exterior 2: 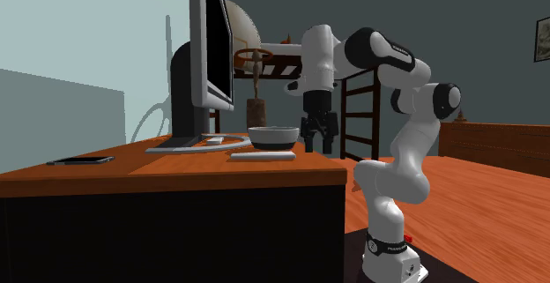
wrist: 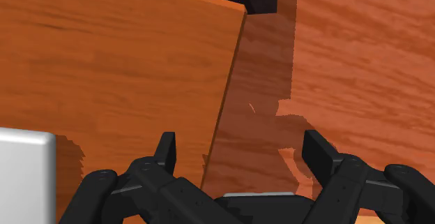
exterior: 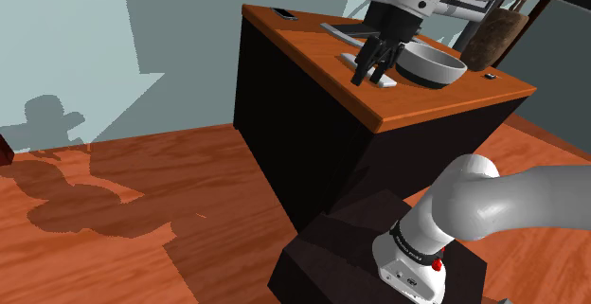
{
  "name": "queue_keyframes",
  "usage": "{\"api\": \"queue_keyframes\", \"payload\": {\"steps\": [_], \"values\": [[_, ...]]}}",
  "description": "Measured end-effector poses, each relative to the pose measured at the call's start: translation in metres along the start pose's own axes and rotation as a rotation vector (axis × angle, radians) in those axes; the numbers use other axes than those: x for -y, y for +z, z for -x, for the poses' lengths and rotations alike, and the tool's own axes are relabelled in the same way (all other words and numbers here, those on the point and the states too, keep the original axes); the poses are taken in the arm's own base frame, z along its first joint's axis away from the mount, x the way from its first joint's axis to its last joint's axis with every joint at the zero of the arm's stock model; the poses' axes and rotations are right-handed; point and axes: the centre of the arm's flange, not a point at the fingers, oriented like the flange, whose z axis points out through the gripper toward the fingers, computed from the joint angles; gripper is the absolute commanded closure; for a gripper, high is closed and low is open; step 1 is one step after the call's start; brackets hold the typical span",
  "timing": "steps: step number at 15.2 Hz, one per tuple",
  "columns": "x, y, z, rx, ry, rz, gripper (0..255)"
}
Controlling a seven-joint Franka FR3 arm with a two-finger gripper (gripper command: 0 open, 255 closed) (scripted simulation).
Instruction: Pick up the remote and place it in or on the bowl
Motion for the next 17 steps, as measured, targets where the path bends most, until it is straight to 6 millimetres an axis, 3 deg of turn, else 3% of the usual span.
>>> {"api": "queue_keyframes", "payload": {"steps": [4,17], "values": [[-0.019,-0.002,-0.018,0.006,0.028,0.017,0],[-0.152,-0.019,-0.105,0.044,0.205,0.126,0]]}}
